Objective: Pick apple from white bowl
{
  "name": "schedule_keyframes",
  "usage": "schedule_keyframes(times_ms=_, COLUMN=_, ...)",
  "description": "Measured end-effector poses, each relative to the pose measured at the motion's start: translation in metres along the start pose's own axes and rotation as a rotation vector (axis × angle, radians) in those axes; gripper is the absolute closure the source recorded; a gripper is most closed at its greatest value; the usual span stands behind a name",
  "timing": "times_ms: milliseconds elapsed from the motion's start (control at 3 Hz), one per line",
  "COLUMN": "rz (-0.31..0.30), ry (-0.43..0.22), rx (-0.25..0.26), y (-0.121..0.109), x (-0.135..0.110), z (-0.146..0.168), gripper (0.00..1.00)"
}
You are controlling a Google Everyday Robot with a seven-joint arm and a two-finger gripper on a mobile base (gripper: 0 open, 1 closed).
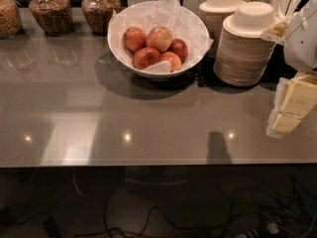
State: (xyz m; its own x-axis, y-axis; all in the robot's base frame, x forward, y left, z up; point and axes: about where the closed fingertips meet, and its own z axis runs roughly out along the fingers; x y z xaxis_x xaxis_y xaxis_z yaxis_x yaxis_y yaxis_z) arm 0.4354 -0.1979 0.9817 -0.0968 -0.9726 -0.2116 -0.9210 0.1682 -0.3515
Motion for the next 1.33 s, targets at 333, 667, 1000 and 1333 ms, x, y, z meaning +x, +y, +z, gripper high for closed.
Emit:
schedule_keyframes(times_ms=333, rz=-0.189, ry=-0.105, rx=0.112, y=-0.011, x=-0.042, z=0.007, gripper=0.0)
schedule_keyframes(times_ms=667, rz=-0.404, ry=-0.202, rx=0.251, y=-0.04, x=-0.099, z=0.004, gripper=0.0)
schedule_keyframes(times_ms=1000, rz=-0.589, ry=-0.249, rx=0.339, y=-0.071, x=-0.152, z=0.002, gripper=0.0)
schedule_keyframes(times_ms=1333, rz=-0.716, ry=-0.229, rx=0.394, y=-0.102, x=-0.199, z=0.005, gripper=0.0)
